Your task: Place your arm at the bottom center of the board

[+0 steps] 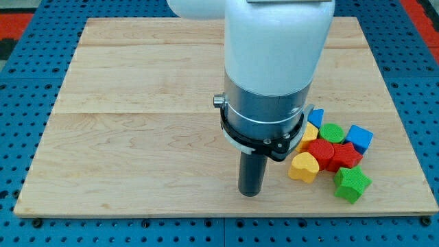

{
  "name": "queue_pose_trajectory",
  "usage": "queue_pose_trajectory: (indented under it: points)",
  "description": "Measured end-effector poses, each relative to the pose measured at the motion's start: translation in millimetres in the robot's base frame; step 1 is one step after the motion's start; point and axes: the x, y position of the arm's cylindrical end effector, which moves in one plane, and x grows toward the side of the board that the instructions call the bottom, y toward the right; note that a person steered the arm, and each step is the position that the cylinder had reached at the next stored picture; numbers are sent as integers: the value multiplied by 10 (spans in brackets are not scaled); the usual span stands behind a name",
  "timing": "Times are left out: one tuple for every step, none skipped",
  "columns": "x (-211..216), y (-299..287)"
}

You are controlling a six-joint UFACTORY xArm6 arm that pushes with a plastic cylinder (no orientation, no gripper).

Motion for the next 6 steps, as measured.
queue_pose_trajectory:
  points:
    - [-4, -2]
    - [-30, -16]
    - [-30, -67]
    - [-32, -70]
    - [-32, -73]
    - [-32, -73]
